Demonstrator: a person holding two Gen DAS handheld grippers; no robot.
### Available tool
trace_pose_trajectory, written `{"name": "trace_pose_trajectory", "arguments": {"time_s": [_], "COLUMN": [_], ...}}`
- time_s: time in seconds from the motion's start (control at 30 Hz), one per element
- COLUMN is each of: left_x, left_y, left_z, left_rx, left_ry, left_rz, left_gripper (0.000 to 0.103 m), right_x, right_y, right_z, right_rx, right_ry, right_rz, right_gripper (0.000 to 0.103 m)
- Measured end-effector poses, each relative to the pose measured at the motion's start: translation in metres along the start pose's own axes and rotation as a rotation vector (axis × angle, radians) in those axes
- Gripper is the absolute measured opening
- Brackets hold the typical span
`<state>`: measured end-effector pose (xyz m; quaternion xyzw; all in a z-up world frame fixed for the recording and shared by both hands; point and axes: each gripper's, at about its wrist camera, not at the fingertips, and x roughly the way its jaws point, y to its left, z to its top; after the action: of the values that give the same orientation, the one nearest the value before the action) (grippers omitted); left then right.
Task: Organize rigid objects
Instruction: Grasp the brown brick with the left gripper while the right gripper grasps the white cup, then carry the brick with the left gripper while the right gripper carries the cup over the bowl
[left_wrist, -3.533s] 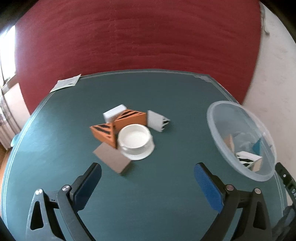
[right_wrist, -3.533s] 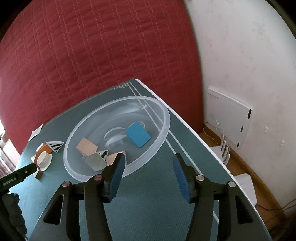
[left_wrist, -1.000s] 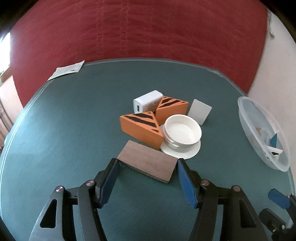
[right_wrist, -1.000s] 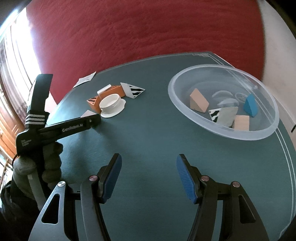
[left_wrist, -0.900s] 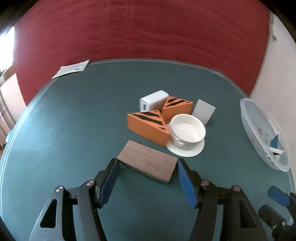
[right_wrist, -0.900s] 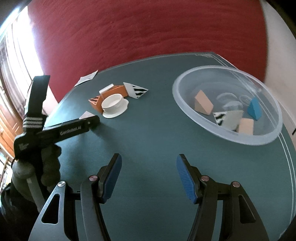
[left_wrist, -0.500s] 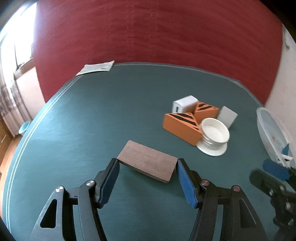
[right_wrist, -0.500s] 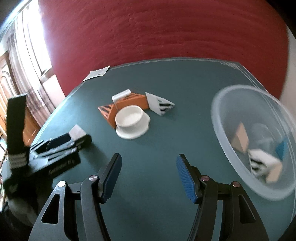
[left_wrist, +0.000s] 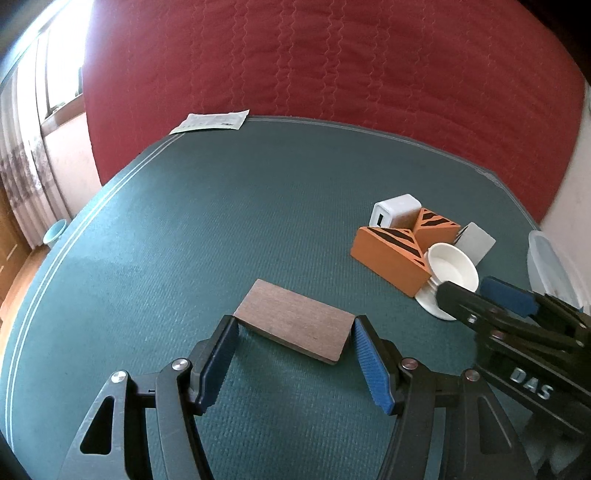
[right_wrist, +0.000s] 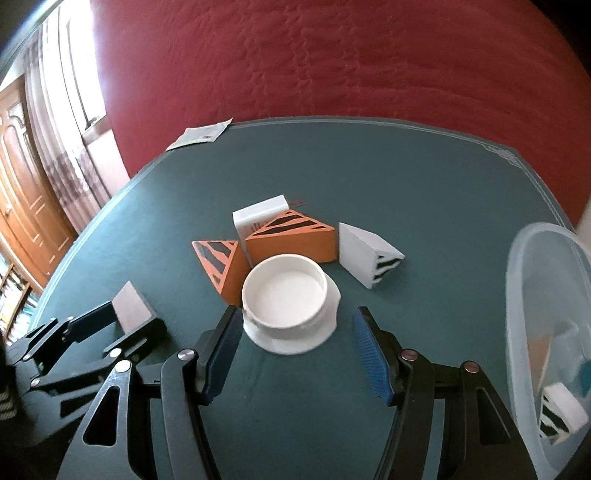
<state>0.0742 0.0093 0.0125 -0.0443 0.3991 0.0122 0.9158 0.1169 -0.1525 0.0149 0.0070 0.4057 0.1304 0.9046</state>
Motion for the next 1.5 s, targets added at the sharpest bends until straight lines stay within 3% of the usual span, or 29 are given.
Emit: {"name": "trace_pose_trajectory", "arguments": {"time_s": [0.1,0.3,0.6,1.5], "left_x": [0.001,0.001,0.002,0.001], "left_y": [-0.001,0.002,0.003,0.002], "left_z": [0.000,0.001,0.002,0.005], "left_rx": [0.003,-0.012,-0.015,-0.014], "left_ry": [0.000,0.004,0.003,-0.005], "left_rz": [-0.001,-0.002,-0.002,-0.002], "left_gripper": [0.066,0.066,0.066,0.066], "right_x": [0.007,0.008,0.004,-0.069], "right_y": [0.001,0.011,0.013,-0.017], "right_z": [0.002,0.003,-0.001,-0.060], "right_rx": [-0.007,-0.054,-0.054,0.090], "right_ry": [0.006,-0.009,-0.006,-0.044], "right_rz": [-0.001,-0.010,-0.020,-0.046], "right_gripper": [0.063,0.053,0.053,0.053]}}
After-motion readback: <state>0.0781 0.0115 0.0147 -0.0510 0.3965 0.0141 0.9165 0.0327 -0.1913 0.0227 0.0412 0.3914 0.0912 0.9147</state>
